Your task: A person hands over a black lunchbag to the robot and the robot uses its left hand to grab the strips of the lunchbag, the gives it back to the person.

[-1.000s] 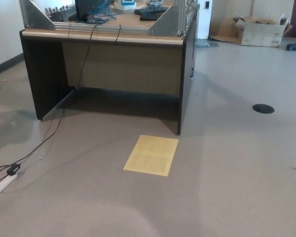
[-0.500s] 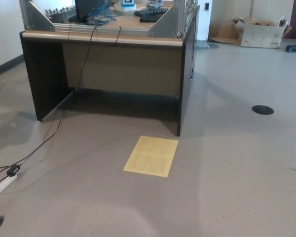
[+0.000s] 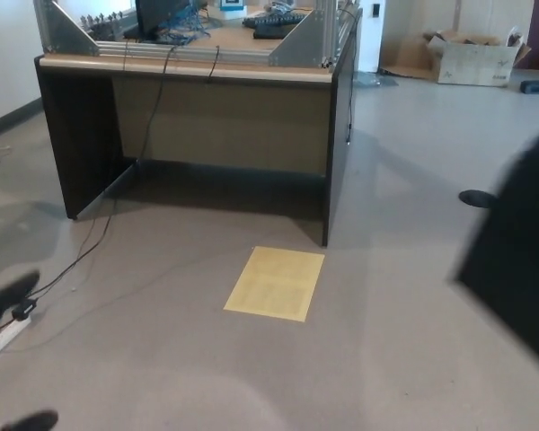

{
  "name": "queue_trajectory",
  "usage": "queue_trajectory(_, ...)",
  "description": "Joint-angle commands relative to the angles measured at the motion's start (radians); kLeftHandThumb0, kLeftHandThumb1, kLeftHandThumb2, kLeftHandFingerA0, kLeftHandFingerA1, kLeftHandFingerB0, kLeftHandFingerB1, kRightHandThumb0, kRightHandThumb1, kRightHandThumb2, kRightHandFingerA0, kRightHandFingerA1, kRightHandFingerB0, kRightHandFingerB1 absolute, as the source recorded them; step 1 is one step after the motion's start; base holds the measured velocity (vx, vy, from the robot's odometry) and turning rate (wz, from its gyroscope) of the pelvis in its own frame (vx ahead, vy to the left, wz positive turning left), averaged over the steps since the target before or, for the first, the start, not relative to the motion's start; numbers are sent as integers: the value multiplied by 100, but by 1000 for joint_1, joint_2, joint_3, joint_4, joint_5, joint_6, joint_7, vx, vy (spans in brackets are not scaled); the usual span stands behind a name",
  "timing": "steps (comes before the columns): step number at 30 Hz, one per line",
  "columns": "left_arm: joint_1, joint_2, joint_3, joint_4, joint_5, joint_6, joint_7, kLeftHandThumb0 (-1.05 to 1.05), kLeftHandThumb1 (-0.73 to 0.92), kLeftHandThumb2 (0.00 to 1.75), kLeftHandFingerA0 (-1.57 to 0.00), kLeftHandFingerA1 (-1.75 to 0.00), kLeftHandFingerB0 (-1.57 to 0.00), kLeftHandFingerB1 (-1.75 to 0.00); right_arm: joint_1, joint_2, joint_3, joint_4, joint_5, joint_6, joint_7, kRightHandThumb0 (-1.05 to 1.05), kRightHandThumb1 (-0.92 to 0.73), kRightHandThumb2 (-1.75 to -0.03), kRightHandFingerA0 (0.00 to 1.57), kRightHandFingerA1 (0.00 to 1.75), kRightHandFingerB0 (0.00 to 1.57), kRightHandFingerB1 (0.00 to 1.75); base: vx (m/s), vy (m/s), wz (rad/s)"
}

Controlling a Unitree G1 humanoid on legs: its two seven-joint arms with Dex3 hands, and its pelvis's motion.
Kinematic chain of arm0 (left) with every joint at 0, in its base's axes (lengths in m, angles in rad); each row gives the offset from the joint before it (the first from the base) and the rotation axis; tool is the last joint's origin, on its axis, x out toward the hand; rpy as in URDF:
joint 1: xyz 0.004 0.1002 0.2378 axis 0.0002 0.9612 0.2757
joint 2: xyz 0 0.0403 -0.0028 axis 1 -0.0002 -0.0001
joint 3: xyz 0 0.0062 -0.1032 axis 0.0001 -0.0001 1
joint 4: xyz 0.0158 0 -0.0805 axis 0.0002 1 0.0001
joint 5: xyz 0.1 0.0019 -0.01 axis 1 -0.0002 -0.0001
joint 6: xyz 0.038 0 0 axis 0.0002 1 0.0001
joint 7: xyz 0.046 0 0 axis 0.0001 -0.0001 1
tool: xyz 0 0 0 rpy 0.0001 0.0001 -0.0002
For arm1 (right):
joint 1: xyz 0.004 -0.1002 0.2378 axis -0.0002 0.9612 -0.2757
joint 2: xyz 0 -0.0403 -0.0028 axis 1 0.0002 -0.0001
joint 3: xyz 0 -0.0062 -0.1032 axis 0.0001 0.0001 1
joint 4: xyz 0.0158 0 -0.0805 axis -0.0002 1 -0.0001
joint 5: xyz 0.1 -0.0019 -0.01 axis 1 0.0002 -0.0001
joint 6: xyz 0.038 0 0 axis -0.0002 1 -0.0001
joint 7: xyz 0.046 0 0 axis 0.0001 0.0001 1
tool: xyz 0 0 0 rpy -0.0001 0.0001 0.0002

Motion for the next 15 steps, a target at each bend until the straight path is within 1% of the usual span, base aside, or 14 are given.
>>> queue_trajectory(1, -105, 67, 27, -141, -61, 153, -82, -77, 48, 84, 0, -7, -1, -10, 0, -10, 7, 2, -9, -8, -18, -60, -58, -94, 38, 56, 26, 48, 0, 0, 0)
queue_trajectory(2, -148, 79, 23, -185, -71, 187, -95, -77, 48, 84, 0, -7, -1, -10, 2, -10, 7, 5, -8, -14, -20, -60, -58, -94, 38, 56, 26, 48, 0, 0, 0)
queue_trajectory(3, -146, 78, 25, -190, -72, 191, -97, -77, 48, 84, 0, -7, -1, -10, 3, -9, 8, 5, -8, -14, -21, -60, -58, -94, 38, 56, 26, 48, 0, 0, 0)
queue_trajectory(4, -200, 102, 16, -219, -70, 231, -119, -83, 52, 87, 0, -3, -2, -7, 2, -9, 7, 3, -6, -5, -14, -63, -59, -94, 36, 55, 26, 48, 0, 0, 0)
queue_trajectory(7, -363, 120, -40, -290, -90, 338, -165, -73, 45, 86, 0, -13, 0, -14, 4, -9, 7, 3, -4, -8, -13, -61, -57, -92, 37, 55, 27, 48, 0, 0, 0)
queue_trajectory(8, -378, 120, -46, -298, -91, 353, -171, -73, 45, 86, 0, -13, 0, -14, 3, -9, 7, 4, -5, -10, -13, -61, -57, -92, 37, 55, 27, 48, 0, 0, 0)
queue_trajectory(9, -438, 115, -77, -318, -79, 391, -183, -81, 47, 71, 0, -17, 0, -16, 4, -10, 3, 3, 0, -10, -9, -60, -57, -91, 36, 55, 28, 48, 0, 0, 0)
queue_trajectory(10, -487, 113, -104, -339, -64, 434, -196, -74, 45, 86, 0, -13, 0, -14, 5, -9, 0, 3, 5, -11, -4, -59, -56, -91, 36, 55, 27, 48, 0, 0, 0)
queue_trajectory(11, -549, 97, -138, -343, -64, 469, -211, -77, 46, 85, 0, -7, 0, -9, 0, -5, -3, 10, 10, -13, -2, -59, -55, -91, 36, 55, 27, 49, 0, 0, 0)
queue_trajectory(13, -626, 65, -188, -358, -57, 521, -221, -75, 46, 83, 0, -4, 0, -7, -1, -4, -5, 18, 13, -24, -1, -58, -54, -91, 37, 56, 28, 49, 0, 0, 0)
queue_trajectory(15, -688, 32, -233, -360, -35, 542, -227, -77, 46, 84, 0, -5, -1, -8, 6, -6, -7, 18, 17, -21, 9, -62, -56, -91, 36, 55, 27, 48, 0, 0, 0)
